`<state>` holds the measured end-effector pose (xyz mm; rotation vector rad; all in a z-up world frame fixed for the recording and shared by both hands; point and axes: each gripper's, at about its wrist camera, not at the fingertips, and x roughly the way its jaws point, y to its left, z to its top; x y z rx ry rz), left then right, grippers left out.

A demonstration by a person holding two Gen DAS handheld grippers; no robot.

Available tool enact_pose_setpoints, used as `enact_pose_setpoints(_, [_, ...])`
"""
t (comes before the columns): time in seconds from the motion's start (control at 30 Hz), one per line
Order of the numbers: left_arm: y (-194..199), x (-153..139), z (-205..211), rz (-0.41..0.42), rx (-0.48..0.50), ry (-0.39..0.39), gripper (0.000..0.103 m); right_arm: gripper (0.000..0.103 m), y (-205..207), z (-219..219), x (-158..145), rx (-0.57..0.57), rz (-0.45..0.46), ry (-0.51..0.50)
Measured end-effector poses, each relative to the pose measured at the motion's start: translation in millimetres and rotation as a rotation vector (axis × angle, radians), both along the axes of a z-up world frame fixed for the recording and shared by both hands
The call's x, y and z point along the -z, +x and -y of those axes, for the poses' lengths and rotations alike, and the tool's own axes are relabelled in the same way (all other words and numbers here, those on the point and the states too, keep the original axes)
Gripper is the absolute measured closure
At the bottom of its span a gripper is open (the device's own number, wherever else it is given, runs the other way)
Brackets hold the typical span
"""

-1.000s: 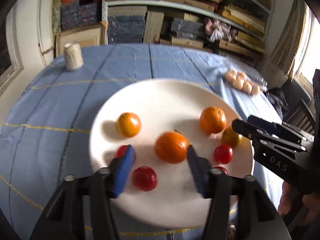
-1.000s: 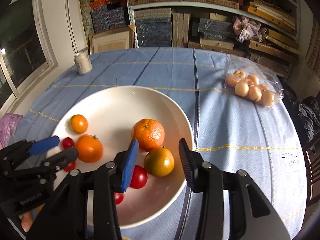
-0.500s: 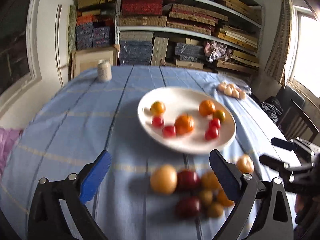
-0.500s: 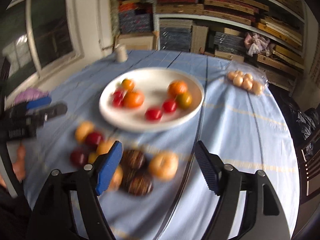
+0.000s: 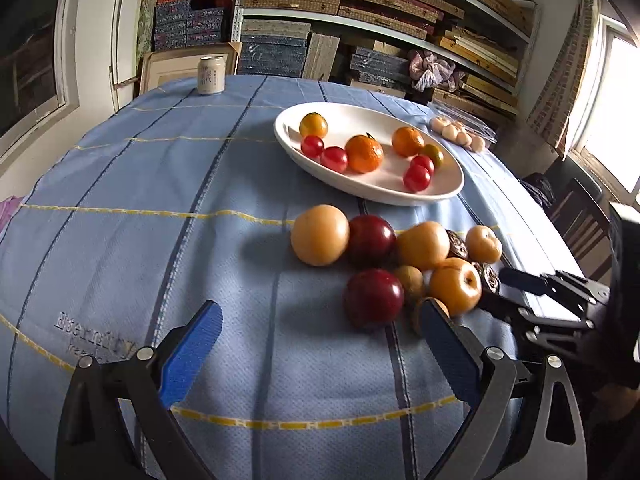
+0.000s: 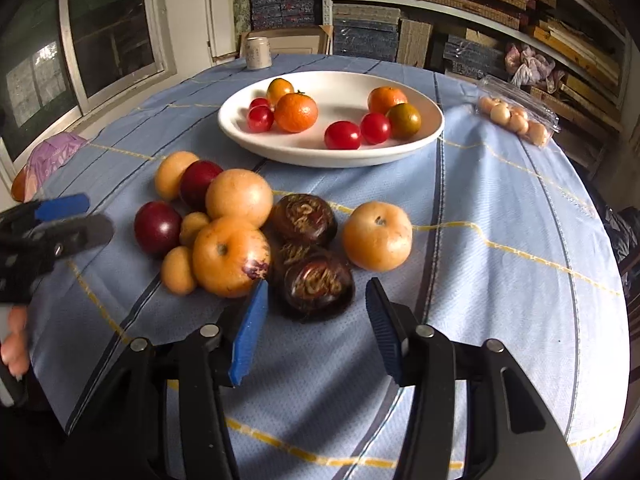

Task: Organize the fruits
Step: 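Grasp a dark brown round fruit with the right gripper while the left grasps a red plum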

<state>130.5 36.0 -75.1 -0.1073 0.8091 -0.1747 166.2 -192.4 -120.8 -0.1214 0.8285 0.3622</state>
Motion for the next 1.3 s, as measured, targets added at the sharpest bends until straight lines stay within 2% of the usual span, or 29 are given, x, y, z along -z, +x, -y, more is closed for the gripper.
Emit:
enact_pose_setpoints(0.13, [-1,4,7,-0.015,0.022,0.009,0.004,0.055,14,1,4,0.005,-0.055,0.04])
enact_pose_setpoints(0.27, [1,10,13,-0.035,0.037,0.023,0.004,0.058,17,3,3,0.006,-0.057,0.065])
enact_pose_setpoints(0.53, [10,13,22,-0.037,0.018,0.066,0.004,0.059,-2,13,-14,0.06,0.083,0.08])
enact_pose_setpoints(0.83, [25,16,25,-0.046,-0.024,0.078,0.004,0.059,-5,19,-18,0.066,0.097,0.101])
enact_pose_setpoints(1.1, [25,19,15,-0.054,-0.091,0.121,0.004,0.059,-9,21,-20,0.071,0.12,0.119])
enact_pose_setpoints(1.2, [27,19,13,-0.058,-0.098,0.124,0.009,0.059,-10,20,-20,0.066,0.124,0.116])
enact_pose_setpoints(1.3, [30,23,21,-0.075,-0.063,0.132,0.028,0.059,-11,20,-21,0.063,0.13,0.116])
